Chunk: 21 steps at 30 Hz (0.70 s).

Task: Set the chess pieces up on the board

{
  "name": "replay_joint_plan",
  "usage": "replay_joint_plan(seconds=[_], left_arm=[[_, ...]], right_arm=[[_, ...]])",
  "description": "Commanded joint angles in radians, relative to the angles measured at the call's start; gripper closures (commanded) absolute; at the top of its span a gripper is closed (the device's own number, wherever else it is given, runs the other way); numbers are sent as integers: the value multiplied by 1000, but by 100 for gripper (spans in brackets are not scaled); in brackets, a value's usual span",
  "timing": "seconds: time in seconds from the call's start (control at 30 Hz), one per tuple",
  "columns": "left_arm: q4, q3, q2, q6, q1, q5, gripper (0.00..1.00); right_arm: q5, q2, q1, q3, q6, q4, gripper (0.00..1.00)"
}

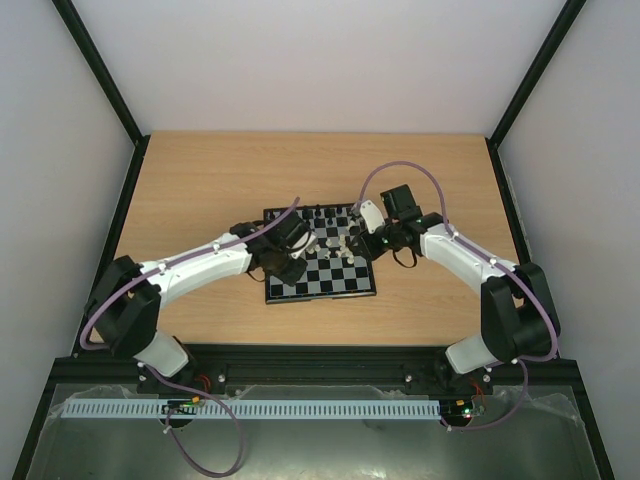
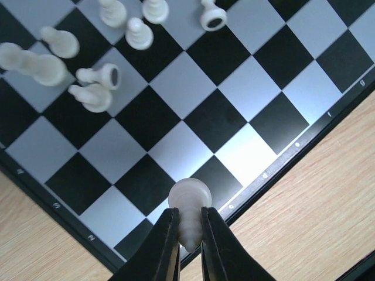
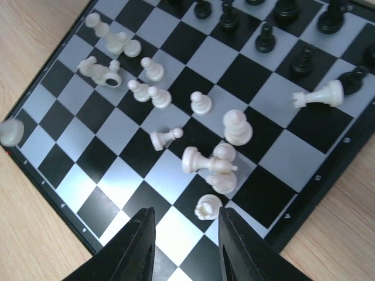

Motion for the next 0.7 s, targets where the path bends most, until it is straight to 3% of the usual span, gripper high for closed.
replay_joint_plan(seconds=[0.0,0.67], left_arm=[[-12,32,41,28,-37,42,96],[-39,33,158,50,-97,25,96]], right_arm=[[20,3,-30,-6,29,11,68],[14,15,-41,-8,18,8,67]])
